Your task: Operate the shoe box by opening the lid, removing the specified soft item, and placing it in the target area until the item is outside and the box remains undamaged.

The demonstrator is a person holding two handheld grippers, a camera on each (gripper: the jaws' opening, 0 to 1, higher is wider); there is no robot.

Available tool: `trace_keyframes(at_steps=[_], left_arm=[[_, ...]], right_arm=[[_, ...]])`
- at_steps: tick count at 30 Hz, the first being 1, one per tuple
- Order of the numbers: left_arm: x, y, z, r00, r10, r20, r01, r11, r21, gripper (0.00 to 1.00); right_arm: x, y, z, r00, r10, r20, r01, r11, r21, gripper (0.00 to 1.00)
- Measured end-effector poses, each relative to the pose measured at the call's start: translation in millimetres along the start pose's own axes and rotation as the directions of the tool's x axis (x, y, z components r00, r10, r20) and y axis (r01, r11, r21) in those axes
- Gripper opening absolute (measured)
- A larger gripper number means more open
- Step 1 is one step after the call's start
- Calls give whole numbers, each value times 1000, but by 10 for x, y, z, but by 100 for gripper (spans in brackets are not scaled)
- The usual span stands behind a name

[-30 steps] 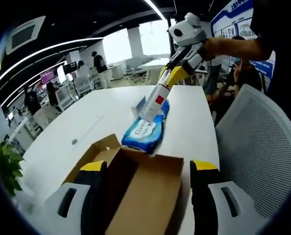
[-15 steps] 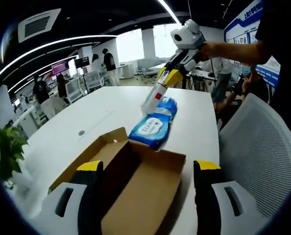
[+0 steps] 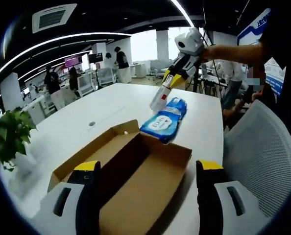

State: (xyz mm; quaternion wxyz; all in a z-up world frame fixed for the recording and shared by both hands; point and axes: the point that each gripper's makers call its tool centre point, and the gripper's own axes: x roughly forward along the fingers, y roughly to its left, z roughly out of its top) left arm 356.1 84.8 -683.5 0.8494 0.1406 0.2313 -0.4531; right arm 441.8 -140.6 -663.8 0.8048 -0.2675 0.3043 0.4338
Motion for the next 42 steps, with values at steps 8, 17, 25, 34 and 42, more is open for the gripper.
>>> trace_keyframes(at_steps=[8, 17, 25, 34, 42], left_arm=[[-158, 112, -142, 999, 48, -8, -48, 998, -40, 83], [-362, 268, -282, 994, 111, -17, -112, 990, -85, 83], [-502, 342, -400, 987, 156, -27, -158, 980, -118, 82], [-604, 380, -483, 982, 187, -36, -190, 972, -137, 82], [-648, 409, -529, 978, 204, -42, -208, 967, -147, 81]], right_arm=[[145, -131, 13, 999, 17, -52, -24, 992, -127, 16], [280, -319, -26, 994, 36, -108, -59, 972, -226, 16], [411, -416, -111, 986, 48, -163, -101, 937, -334, 17], [554, -522, -284, 968, 41, -248, -145, 896, -419, 17], [645, -539, -372, 959, 47, -281, -176, 873, -454, 17]])
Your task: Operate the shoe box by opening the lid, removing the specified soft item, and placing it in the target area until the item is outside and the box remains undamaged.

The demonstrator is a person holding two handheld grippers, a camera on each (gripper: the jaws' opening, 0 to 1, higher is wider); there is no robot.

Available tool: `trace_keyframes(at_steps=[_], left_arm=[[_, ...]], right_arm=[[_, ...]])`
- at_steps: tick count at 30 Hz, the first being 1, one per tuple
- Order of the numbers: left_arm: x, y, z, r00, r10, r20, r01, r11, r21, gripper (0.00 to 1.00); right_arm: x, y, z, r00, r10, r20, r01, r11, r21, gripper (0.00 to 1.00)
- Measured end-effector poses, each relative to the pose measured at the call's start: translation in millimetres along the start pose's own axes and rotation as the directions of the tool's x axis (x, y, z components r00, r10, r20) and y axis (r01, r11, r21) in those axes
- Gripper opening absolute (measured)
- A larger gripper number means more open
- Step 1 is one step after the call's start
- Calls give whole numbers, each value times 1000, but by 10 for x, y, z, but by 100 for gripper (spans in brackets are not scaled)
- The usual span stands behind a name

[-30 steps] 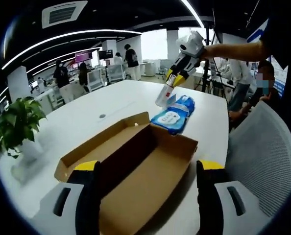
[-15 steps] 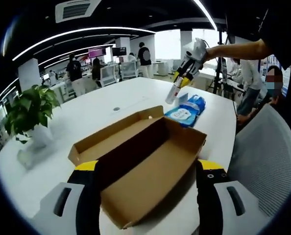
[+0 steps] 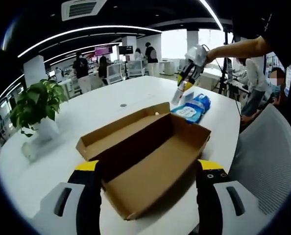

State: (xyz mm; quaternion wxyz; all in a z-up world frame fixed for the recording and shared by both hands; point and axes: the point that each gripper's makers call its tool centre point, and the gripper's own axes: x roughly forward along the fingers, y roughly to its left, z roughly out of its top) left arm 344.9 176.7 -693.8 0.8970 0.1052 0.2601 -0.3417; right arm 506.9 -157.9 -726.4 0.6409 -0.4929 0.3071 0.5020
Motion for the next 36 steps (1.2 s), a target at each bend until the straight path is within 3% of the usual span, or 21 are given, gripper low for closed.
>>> trace_keyframes(at_steps=[7, 24, 36], left_arm=[[-46, 54, -54, 1000, 22, -9, -22, 1000, -11, 79], [-106, 119, -184, 999, 46, -25, -47, 998, -42, 76], [-83, 164, -272, 998, 49, -38, -51, 997, -65, 74]], right_arm=[[124, -30, -63, 999, 11, -32, -12, 999, -34, 17], [424, -100, -242, 991, 89, -104, -92, 995, -28, 18], [448, -134, -263, 985, 114, -127, -118, 993, -25, 18]])
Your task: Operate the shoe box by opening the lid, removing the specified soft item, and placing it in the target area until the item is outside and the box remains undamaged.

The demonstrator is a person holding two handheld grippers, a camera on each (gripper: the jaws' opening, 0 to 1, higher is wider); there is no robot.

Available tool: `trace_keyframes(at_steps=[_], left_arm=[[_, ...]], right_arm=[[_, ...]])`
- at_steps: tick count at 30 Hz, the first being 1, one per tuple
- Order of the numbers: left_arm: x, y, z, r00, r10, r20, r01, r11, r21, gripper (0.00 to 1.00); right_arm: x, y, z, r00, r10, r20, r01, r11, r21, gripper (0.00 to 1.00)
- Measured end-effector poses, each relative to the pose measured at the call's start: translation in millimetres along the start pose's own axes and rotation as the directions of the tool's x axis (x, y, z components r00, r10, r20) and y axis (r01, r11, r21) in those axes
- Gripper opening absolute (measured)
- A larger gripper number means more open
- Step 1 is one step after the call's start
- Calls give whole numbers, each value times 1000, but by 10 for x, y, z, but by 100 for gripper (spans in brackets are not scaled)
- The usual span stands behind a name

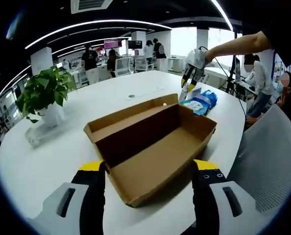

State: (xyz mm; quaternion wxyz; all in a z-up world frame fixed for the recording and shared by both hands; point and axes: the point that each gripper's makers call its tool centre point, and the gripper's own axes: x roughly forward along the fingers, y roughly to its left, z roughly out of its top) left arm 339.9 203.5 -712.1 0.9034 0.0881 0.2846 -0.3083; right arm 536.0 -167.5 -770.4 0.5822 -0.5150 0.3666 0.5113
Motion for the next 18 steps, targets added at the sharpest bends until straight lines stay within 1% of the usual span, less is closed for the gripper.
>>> trace_keyframes(at_steps=[6, 11, 18], left_arm=[[10, 21, -12, 1000, 4, -6, -4, 1000, -4, 73], [14, -16, -14, 1000, 6, -12, -6, 1000, -3, 72], [8, -44, -23, 1000, 7, -17, -7, 1000, -4, 72]], right_arm=[[-19, -44, 10, 1000, -4, 2, 4, 1000, 12, 18], [-41, -16, 65, 1000, 3, 14, -4, 1000, 28, 18], [-28, -66, 89, 1000, -10, 24, 9, 999, 50, 18]])
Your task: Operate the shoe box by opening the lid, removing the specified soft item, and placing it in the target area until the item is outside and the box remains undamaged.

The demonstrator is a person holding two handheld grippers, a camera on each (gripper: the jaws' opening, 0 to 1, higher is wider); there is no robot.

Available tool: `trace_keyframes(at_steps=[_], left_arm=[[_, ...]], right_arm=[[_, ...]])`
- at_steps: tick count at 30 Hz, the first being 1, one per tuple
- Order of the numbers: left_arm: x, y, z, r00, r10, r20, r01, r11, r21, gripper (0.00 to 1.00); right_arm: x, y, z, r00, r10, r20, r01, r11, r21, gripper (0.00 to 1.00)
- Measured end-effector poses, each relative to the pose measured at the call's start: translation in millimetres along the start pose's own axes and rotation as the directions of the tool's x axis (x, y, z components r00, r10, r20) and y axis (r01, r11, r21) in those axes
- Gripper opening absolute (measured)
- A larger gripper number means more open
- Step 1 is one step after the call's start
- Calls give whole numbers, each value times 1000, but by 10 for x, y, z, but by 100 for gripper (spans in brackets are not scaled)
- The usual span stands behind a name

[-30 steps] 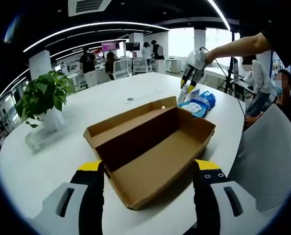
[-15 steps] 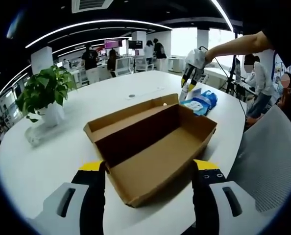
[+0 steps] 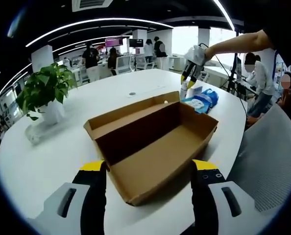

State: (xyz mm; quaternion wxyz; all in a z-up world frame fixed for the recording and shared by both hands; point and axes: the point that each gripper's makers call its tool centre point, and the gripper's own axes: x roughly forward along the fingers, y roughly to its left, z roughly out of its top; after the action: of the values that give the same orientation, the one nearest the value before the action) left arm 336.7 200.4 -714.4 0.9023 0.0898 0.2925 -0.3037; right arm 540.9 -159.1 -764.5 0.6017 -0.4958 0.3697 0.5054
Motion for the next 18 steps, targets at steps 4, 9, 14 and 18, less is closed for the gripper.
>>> trace_keyframes(at_steps=[4, 9, 14, 18], left_arm=[[-6, 28, -16, 1000, 4, -2, -4, 1000, -2, 71], [-4, 25, -32, 1000, 11, -6, -11, 1000, -9, 70], [-4, 41, -47, 1000, 24, -9, -25, 999, -25, 68], [-16, 93, -40, 999, 46, -2, -46, 997, -55, 65]], right_arm=[[-16, -5, -8, 1000, -7, -3, 7, 1000, 14, 19], [-21, -33, -37, 1000, -14, -4, 14, 1000, 25, 19], [-43, -98, -42, 999, -33, 1, 33, 999, 44, 21], [-63, -91, -34, 999, -36, 4, 36, 998, 46, 21]])
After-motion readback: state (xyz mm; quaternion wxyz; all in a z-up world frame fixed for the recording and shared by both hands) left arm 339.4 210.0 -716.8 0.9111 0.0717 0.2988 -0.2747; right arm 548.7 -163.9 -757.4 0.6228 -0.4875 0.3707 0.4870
